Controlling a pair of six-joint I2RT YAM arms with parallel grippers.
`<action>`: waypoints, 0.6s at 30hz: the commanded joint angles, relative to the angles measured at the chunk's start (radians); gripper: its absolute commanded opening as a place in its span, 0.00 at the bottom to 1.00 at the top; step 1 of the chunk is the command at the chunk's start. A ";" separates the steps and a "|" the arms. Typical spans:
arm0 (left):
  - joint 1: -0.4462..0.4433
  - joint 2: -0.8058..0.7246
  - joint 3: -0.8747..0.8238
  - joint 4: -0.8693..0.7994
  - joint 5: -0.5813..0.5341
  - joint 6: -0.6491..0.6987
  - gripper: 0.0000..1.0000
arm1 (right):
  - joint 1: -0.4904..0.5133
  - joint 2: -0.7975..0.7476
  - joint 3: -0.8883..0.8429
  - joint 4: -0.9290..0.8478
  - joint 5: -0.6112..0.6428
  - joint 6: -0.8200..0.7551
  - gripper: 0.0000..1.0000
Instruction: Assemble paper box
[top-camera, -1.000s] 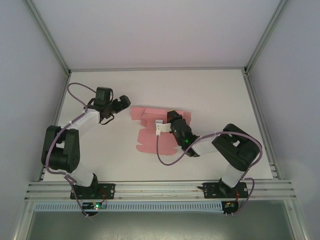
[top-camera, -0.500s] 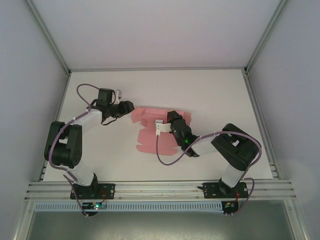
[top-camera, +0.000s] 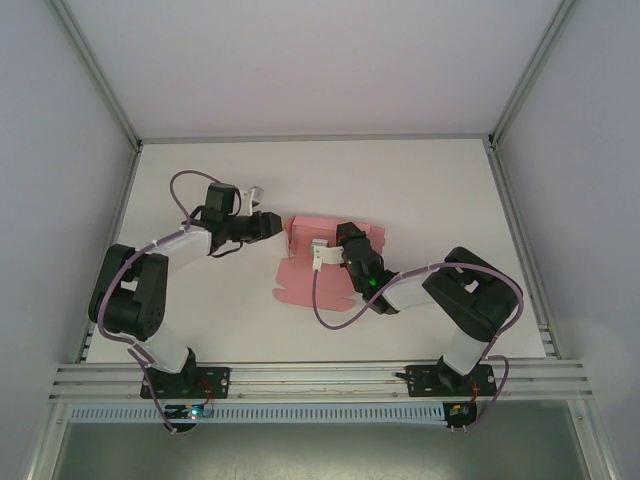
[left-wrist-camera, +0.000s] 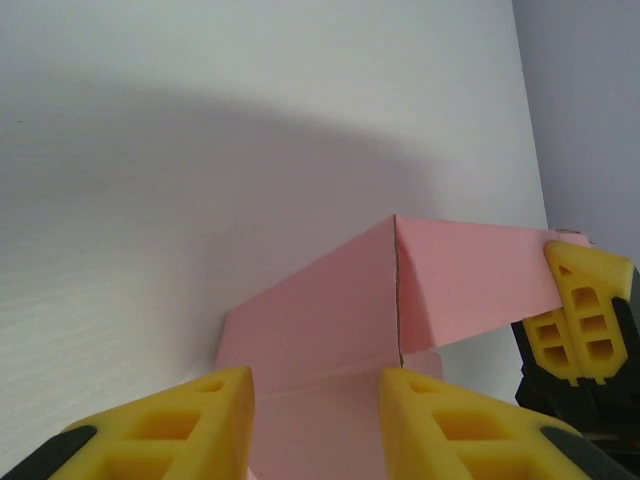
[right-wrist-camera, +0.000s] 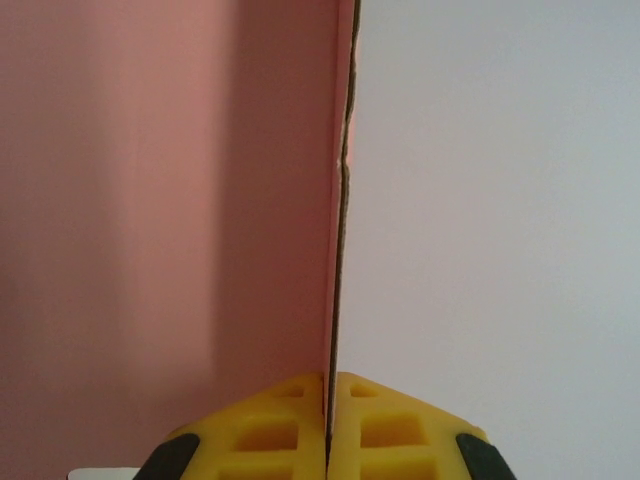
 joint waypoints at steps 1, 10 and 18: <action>-0.046 0.016 0.001 0.009 0.032 0.100 0.39 | 0.017 -0.016 0.011 -0.034 -0.003 0.020 0.00; -0.127 0.024 0.000 -0.008 -0.135 0.220 0.36 | 0.023 -0.028 0.012 -0.053 -0.003 0.023 0.00; -0.130 0.007 -0.008 -0.082 -0.306 0.275 0.38 | 0.021 -0.046 0.006 -0.078 -0.005 0.030 0.00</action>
